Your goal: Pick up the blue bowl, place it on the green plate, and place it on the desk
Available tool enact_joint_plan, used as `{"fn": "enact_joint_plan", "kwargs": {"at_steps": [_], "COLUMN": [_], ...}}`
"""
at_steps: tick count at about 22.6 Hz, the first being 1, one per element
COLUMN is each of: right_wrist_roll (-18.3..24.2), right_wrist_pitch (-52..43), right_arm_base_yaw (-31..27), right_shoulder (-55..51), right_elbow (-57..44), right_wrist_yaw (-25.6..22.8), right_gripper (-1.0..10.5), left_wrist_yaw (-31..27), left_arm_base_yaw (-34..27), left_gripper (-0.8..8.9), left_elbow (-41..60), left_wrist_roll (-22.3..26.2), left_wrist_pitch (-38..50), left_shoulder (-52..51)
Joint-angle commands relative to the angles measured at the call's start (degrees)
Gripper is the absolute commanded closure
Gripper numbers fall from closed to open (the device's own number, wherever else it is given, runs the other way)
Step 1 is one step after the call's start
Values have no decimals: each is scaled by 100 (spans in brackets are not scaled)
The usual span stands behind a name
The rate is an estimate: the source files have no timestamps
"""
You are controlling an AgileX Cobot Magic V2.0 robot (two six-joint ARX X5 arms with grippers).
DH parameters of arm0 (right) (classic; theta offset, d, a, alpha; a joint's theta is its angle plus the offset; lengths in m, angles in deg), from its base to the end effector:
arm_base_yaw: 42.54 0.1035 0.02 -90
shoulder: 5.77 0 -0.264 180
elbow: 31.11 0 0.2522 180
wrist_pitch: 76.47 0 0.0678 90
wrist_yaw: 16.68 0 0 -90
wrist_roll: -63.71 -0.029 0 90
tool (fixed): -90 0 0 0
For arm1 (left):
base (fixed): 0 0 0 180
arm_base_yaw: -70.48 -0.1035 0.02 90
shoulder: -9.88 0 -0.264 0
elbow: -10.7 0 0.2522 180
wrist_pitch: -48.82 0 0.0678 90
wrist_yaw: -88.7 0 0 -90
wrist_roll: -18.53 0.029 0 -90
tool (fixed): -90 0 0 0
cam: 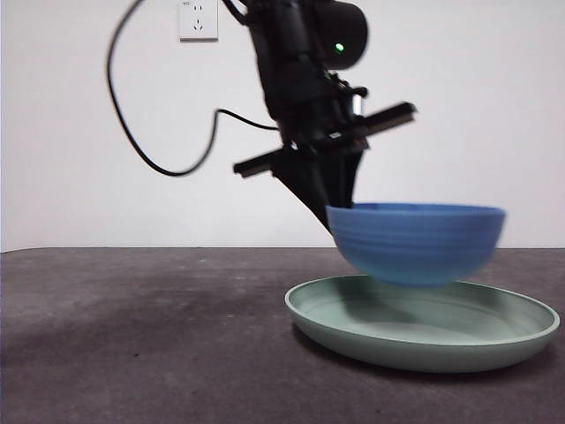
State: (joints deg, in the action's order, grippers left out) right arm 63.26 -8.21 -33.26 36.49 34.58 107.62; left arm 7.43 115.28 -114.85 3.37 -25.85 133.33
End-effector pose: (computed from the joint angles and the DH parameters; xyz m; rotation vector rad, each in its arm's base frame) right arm 0.1169 0.0357 0.3166 0.1806 0.7847 0.7177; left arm 0.3137 -0.3177 0.2410 0.1903 1.3299 -0.6271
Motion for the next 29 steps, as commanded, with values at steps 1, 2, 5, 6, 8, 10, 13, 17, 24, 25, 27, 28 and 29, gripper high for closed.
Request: {"fn": "enact_joint_plan", "kwargs": {"at_steps": [1,2,5,6,8,10,13,17,24,25,27,28,29], "right_wrist_roll": [-37,-37,-35,-35,-35,-35,-35,-35,-39,-39,-37,-37,-37], "right_wrist_pitch": [-48,-48,-48,-48,-46,-48,-46,-46,-42,-44,-44,-46,-46], "right_arm_base_yaw": [13,13,13,13,13,13,13,13,13,13,13,13,13], "right_shoulder": [33,33,33,33,33,33,33,33,33,33,33,33,33], "right_elbow": [81,81,81,81,81,81,81,81,81,81,81,81,81], "right_wrist_yaw": [-4,-4,-4,-2,-2,-2,-2,2,15,15,13,13,13], "right_gripper": [366,366,366,366,366,366,366,366,366,366,366,366,366], "left_wrist_yaw": [-105,-181,-424,-446,-448,-450,-450,-450,-446,-446,-448,-448,-448], "left_arm_base_yaw": [136,164,225,229,232,232,210,192,173,173,170,162,160], "left_gripper": [799,799,799,799,799,799,780,756,262,238,238,238,238], "left_elbow": [-282,-291,-291,-291,-291,-291,-291,-291,-503,-682,-1099,-1314,-1620], "left_wrist_roll": [-68,-79,-76,-76,-76,-87,-94,-98,-24,96,258,319,413], "left_wrist_pitch": [-7,-7,-79,-114,-122,-50,-68,-83,-433,-623,-999,-1174,-1436], "left_shoulder": [308,356,507,538,573,573,573,573,529,529,525,525,525]}}
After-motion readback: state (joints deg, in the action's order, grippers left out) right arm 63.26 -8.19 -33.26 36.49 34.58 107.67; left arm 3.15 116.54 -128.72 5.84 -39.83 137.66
